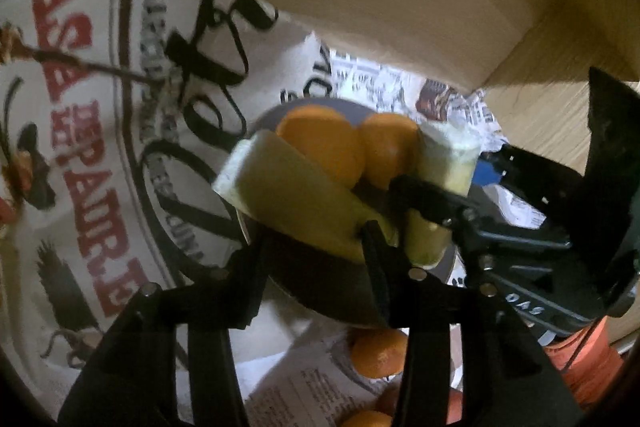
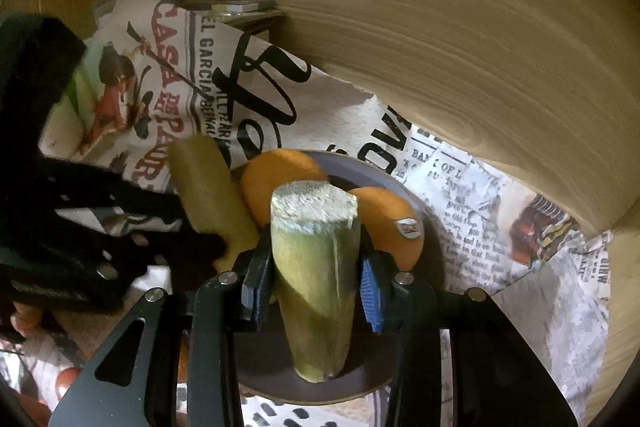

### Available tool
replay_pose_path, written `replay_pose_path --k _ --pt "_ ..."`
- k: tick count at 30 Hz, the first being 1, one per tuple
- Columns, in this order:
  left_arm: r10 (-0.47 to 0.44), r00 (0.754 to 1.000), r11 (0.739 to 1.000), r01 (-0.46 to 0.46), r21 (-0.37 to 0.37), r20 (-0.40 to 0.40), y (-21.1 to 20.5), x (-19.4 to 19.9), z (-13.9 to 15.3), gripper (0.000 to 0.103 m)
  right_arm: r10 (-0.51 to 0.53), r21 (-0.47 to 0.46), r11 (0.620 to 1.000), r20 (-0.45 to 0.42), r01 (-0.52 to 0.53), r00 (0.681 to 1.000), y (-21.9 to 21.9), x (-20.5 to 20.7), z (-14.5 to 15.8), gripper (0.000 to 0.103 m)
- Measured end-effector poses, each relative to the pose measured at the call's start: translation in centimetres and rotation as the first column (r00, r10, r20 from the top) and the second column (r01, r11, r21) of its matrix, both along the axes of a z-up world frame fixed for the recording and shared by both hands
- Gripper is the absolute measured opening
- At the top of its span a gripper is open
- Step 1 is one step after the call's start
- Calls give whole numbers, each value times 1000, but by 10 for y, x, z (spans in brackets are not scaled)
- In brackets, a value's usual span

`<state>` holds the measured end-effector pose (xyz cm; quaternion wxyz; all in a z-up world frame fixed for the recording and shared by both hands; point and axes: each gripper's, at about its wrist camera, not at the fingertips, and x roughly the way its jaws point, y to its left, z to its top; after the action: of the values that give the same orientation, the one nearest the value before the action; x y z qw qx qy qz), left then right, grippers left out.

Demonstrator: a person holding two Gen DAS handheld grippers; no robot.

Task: Organize fruits
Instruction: 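Lower both corn cobs onto the plate beside the oranges, then open both tools and withdraw them from the plate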

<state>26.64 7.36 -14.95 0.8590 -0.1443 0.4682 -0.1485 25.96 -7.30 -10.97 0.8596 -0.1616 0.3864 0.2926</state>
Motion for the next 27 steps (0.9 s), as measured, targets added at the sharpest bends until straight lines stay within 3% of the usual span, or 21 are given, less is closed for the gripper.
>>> replay_pose_path --k 18,27 --pt "24 991 994 -38 101 132 -4 -47 39 45 -31 65 997 11 30 999 -33 -41 30 49" --pt "46 974 976 -91 198 221 -12 -102 56 61 -38 149 988 31 33 999 -48 -90 45 54"
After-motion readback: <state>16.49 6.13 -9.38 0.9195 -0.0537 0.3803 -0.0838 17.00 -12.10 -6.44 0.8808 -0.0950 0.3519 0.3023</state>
